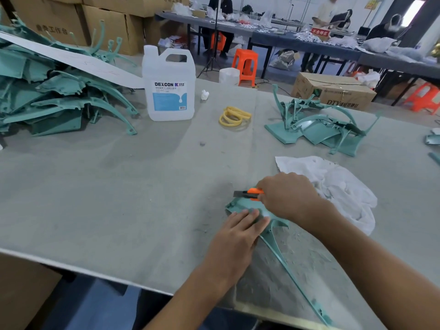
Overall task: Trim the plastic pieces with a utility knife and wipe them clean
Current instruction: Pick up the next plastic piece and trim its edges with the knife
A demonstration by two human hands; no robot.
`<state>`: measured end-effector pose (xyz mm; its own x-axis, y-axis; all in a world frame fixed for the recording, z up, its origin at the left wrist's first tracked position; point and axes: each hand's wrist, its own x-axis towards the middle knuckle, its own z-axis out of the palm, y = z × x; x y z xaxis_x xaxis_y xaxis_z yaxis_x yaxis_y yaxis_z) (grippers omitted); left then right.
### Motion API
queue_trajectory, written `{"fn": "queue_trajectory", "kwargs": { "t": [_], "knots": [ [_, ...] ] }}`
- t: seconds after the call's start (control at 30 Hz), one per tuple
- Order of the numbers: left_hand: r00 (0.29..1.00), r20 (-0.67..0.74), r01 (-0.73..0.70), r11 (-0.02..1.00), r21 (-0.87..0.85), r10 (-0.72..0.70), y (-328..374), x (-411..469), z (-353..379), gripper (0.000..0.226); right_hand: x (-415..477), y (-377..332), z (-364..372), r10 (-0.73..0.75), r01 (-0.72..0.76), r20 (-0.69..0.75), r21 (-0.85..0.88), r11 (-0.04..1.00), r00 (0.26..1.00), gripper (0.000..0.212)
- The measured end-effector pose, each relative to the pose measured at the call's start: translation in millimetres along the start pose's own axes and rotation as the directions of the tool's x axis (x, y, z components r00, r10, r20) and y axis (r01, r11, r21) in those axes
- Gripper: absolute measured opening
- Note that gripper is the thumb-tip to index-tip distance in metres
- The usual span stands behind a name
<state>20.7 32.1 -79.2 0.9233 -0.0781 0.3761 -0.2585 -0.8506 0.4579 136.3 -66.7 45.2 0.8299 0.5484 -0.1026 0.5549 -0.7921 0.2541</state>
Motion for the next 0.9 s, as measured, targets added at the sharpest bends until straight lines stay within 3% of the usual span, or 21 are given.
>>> {"fn": "queue_trajectory", "kwargs": {
  "t": [0.1, 0.3, 0.4, 0.53, 0.63, 0.73, 0.9],
  "knots": [
    [0.998, -0.043, -0.035, 0.999, 0.025, 0.036, 0.1, -1.6, 0.5, 0.051, 9.9, 22.3, 0.1, 0.095, -0.098, 0.053, 0.039, 0.994, 0.994, 0.018],
    [0.999, -0.038, -0.024, 0.999, 0.026, 0.025, -0.8, -1.0, 0.6, 0.049, 12.8, 59.8, 6.6, 0.208, -0.206, 0.014, -0.106, 0.973, 0.978, 0.014],
    [0.997, -0.065, -0.033, 0.999, 0.038, 0.035, -1.1, 0.2, 0.3, 0.049, 7.0, 53.2, 1.2, 0.148, -0.149, -0.021, -0.013, 0.989, 0.989, 0.018],
    [0.996, -0.080, -0.028, 0.999, 0.031, 0.031, 0.4, 0.0, 1.5, 0.051, -1.0, 22.0, -9.1, -0.021, 0.012, 0.048, 0.189, 0.982, 0.999, 0.023],
    [0.996, -0.084, -0.038, 0.999, 0.038, 0.041, 0.7, 0.0, 1.1, 0.050, -0.2, 6.7, -7.9, -0.103, 0.089, 0.067, 0.189, 0.978, 0.992, 0.024],
    [0.995, -0.086, -0.039, 0.999, 0.030, 0.042, 1.0, 0.0, -0.2, 0.050, 4.7, 4.2, -4.0, -0.096, 0.077, 0.113, 0.166, 0.983, 0.989, 0.025],
    [0.997, -0.067, -0.029, 1.000, 0.012, 0.030, 2.2, -1.0, -2.2, 0.051, 21.3, 25.7, -1.0, 0.041, -0.049, 0.099, 0.085, 0.995, 0.994, 0.020]
  ]
}}
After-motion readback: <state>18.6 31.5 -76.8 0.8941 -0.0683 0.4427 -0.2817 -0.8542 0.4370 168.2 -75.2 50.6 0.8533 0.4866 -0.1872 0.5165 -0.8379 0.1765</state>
